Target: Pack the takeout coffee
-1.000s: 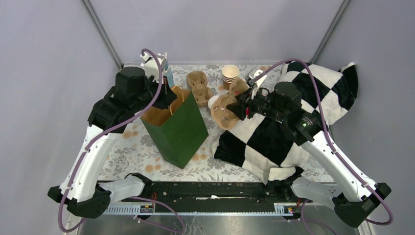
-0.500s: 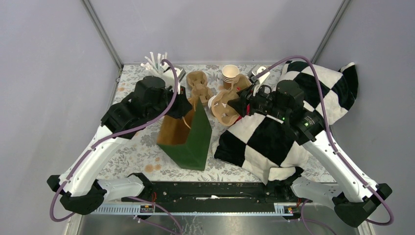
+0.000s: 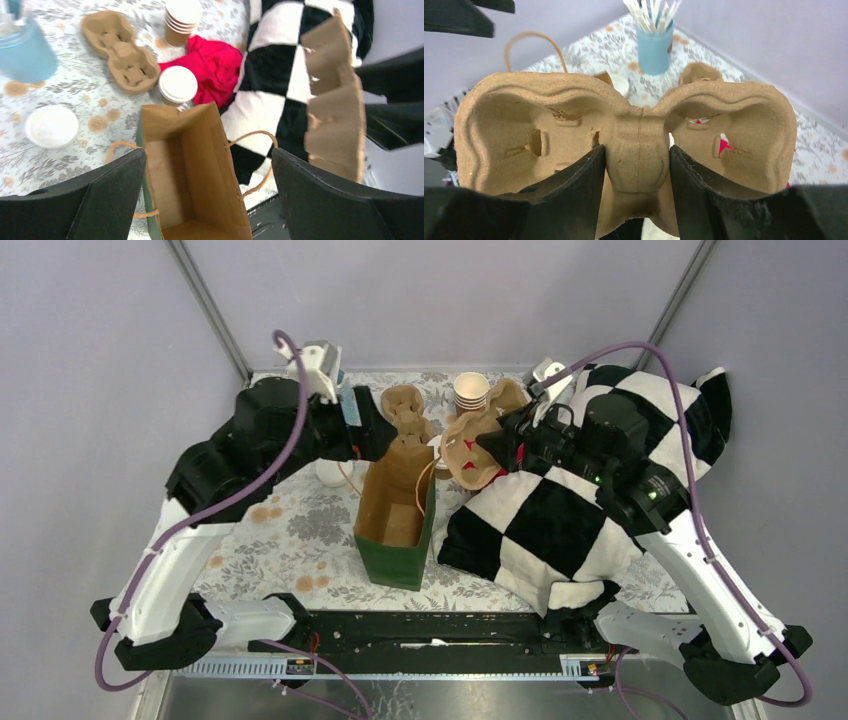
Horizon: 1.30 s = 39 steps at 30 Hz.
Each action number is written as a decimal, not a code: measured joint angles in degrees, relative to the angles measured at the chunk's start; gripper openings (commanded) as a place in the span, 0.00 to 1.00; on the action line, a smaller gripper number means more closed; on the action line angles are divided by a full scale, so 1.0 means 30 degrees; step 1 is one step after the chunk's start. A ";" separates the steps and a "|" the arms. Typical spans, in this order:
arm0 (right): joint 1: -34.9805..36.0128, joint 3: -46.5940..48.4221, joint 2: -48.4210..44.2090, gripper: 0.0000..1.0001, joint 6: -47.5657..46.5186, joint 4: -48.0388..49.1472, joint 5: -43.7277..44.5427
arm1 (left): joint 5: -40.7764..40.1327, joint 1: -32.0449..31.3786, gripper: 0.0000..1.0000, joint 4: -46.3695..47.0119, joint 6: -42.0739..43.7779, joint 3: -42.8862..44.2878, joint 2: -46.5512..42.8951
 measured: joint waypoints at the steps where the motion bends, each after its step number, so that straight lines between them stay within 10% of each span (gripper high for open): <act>1: 0.0000 0.0415 0.0044 0.56 0.0102 -0.0102 -0.0029 | -0.0656 0.0000 0.99 -0.0430 -0.0386 0.0605 0.0073; 13: 0.0029 0.4692 0.2688 0.54 0.5479 0.1508 -0.2696 | -0.3082 0.0117 0.94 -0.3723 -0.4510 -0.0095 0.0663; 30: 0.0058 0.2616 0.4867 0.54 1.1504 0.7169 -0.8400 | -0.1406 0.2805 0.10 -0.2725 -0.3708 -0.1756 0.1311; 39: 0.0080 0.2361 0.5428 0.54 1.0025 0.6768 -1.2116 | 0.1894 0.2805 0.00 -0.0342 -0.1661 -0.1960 0.0794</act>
